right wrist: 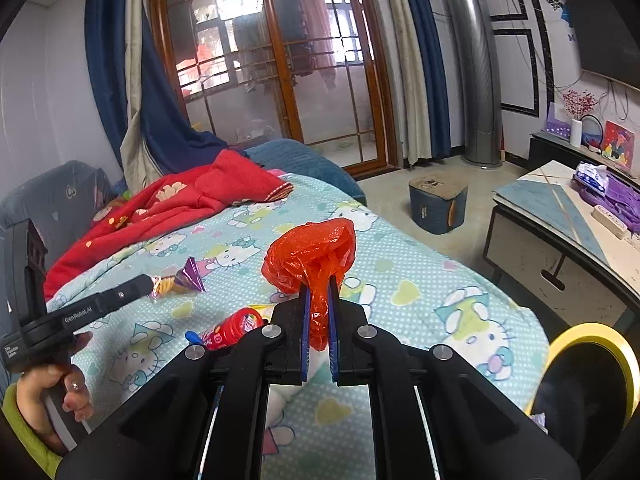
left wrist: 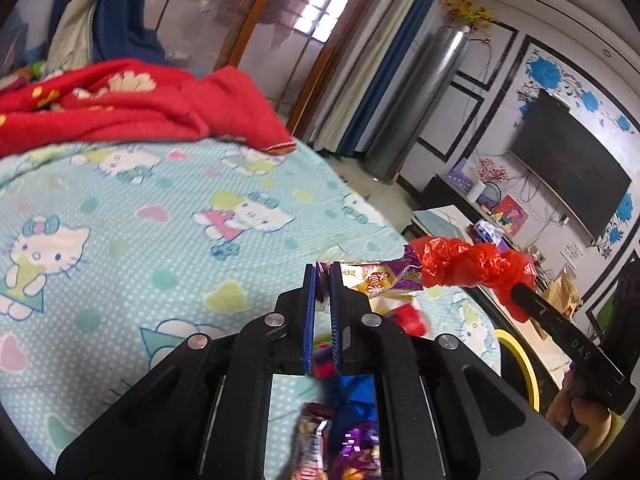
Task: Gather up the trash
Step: 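Grasp the red plastic bag with the right gripper while the left grasps a snack wrapper, then carry the red bag and snack wrapper over the yellow bin with both grippers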
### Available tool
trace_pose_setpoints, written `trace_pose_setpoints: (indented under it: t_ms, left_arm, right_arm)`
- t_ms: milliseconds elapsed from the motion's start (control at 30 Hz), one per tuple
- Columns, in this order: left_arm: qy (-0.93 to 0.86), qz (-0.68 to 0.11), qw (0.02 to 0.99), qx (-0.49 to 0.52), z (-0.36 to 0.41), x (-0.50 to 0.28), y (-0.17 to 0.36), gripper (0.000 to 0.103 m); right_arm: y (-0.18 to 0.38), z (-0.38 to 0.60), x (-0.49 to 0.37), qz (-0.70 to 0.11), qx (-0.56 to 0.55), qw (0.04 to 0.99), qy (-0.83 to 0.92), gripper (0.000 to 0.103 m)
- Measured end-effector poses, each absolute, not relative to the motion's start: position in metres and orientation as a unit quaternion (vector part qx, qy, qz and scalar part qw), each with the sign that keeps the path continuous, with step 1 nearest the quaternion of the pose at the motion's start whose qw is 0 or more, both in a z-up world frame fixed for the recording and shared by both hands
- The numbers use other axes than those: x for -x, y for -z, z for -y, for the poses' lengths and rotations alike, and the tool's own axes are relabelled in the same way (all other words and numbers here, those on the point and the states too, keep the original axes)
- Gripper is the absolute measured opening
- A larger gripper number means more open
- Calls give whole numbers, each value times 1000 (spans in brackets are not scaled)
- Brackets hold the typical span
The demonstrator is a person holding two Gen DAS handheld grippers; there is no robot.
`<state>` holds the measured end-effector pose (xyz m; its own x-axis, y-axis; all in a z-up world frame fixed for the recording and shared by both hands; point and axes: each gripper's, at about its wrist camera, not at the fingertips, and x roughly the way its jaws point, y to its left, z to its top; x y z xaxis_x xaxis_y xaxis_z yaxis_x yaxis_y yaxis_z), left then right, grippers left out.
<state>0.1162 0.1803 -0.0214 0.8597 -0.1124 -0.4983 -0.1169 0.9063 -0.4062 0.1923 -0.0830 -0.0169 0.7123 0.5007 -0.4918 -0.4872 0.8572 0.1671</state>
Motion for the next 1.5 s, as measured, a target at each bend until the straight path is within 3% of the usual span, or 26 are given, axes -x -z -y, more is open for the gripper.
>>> trace_pose_setpoints:
  t_ms: [600,1500]
  left_arm:
    - [67,-246,955,152,-108,-109,-8,3]
    - [162,-261,949,76,8,-100,3,3]
  right_arm:
    - [16,168,-151,-267,-9,940,-213,7]
    - [17,274,-109,-263,-15,955,-138,7]
